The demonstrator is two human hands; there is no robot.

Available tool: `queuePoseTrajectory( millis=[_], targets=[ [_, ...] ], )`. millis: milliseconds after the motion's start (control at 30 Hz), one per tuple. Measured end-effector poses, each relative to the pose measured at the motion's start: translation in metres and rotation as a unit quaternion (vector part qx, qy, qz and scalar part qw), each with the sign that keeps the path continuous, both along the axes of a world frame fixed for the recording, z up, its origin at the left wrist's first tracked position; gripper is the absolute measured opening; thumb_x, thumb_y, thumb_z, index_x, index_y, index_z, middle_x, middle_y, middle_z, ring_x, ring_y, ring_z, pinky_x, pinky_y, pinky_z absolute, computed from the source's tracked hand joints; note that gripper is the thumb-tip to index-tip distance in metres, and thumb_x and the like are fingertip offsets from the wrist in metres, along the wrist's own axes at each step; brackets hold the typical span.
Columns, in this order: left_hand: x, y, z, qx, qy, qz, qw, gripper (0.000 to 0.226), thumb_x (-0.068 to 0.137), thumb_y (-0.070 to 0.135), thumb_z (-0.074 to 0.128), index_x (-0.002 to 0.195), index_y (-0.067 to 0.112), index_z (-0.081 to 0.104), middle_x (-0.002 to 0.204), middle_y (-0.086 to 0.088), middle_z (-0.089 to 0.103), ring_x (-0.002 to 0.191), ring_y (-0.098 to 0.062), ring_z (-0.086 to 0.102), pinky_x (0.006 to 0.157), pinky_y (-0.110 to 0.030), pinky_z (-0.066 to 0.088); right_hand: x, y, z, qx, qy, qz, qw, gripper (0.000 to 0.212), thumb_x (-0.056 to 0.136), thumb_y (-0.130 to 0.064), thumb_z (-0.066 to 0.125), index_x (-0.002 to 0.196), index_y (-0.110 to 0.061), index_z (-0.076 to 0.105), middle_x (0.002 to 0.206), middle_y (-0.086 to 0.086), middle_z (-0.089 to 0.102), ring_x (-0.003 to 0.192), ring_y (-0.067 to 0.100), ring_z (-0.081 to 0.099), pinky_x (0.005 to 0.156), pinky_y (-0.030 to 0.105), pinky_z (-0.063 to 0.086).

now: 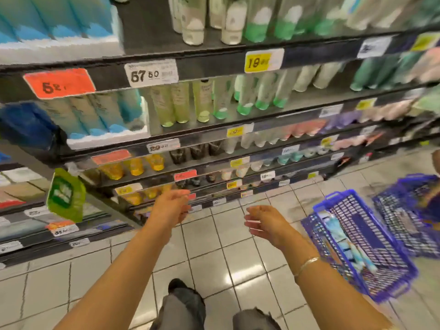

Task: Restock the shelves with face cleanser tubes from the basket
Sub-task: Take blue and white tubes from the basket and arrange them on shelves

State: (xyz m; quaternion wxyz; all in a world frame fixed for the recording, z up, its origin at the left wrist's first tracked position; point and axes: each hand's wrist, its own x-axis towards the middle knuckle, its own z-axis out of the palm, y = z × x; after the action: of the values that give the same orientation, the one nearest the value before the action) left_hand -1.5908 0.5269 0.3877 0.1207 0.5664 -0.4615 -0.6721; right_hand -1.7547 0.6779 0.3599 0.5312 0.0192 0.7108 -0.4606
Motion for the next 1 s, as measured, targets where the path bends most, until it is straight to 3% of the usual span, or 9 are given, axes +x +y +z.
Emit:
queuePoseTrajectory(
  millis=[133, 300, 500, 700, 867, 1000],
  targets=[
    [-0.048, 0.076, -0.013, 0.052, -0.028, -0.065, 0.996, 0.014, 0.087, 0.007, 0.057, 0.094, 0.016, 0.063, 0.088, -0.002, 0.063, 0.078, -0.013, 0.059, 0.062, -0.022, 0.043, -0.039, 0.101, -0.009, 0.041, 0.0, -0.058, 0.997, 0.011, 0.094, -0.016, 0.051, 0.083, -0.015, 0.054, 0.084, 0.007, 0.058, 0.079, 0.022, 0.058, 0.068, 0.028, 0.047],
    [-0.115, 0.174, -0.033, 0.114, -0.061, -0.134, 0.983, 0.011, 0.09, 0.011, 0.056, 0.099, 0.014, 0.063, 0.094, -0.005, 0.065, 0.085, -0.018, 0.061, 0.066, -0.025, 0.047, -0.077, 0.228, -0.023, 0.092, 0.024, -0.097, 0.991, 0.006, 0.091, -0.014, 0.052, 0.085, -0.012, 0.055, 0.079, 0.006, 0.057, 0.068, 0.017, 0.056, 0.061, 0.024, 0.042],
    [-0.208, 0.274, -0.043, 0.124, -0.067, -0.247, 0.959, 0.013, 0.091, 0.011, 0.052, 0.099, 0.012, 0.063, 0.096, -0.006, 0.066, 0.085, -0.019, 0.063, 0.067, -0.027, 0.048, -0.123, 0.349, -0.033, 0.097, -0.011, -0.223, 0.97, 0.015, 0.092, -0.012, 0.051, 0.077, -0.015, 0.051, 0.075, 0.006, 0.055, 0.062, 0.016, 0.053, 0.057, 0.022, 0.038],
    [-0.305, 0.323, -0.058, 0.119, -0.086, -0.342, 0.928, 0.014, 0.092, 0.009, 0.051, 0.089, 0.014, 0.064, 0.084, -0.005, 0.066, 0.071, -0.015, 0.062, 0.062, -0.024, 0.046, -0.178, 0.415, -0.045, 0.081, -0.042, -0.353, 0.931, 0.019, 0.092, -0.009, 0.05, 0.075, -0.016, 0.053, 0.071, 0.005, 0.055, 0.06, 0.016, 0.053, 0.057, 0.022, 0.038],
    [-0.401, 0.357, -0.084, 0.129, -0.107, -0.411, 0.896, 0.013, 0.092, 0.015, 0.051, 0.085, 0.017, 0.062, 0.063, 0.004, 0.068, 0.065, -0.012, 0.061, 0.059, -0.021, 0.041, -0.241, 0.442, -0.063, 0.116, -0.016, -0.384, 0.916, 0.021, 0.092, -0.01, 0.05, 0.072, -0.016, 0.049, 0.077, 0.007, 0.054, 0.061, 0.014, 0.051, 0.054, 0.021, 0.038],
    [-0.489, 0.379, -0.104, 0.119, -0.136, -0.474, 0.862, 0.013, 0.091, 0.008, 0.05, 0.085, 0.014, 0.06, 0.076, -0.004, 0.062, 0.066, -0.016, 0.056, 0.058, -0.023, 0.038, -0.303, 0.454, -0.082, 0.154, 0.019, -0.394, 0.906, 0.024, 0.09, -0.003, 0.05, 0.069, -0.016, 0.051, 0.08, 0.009, 0.056, 0.067, 0.019, 0.054, 0.051, 0.019, 0.038]
  ],
)
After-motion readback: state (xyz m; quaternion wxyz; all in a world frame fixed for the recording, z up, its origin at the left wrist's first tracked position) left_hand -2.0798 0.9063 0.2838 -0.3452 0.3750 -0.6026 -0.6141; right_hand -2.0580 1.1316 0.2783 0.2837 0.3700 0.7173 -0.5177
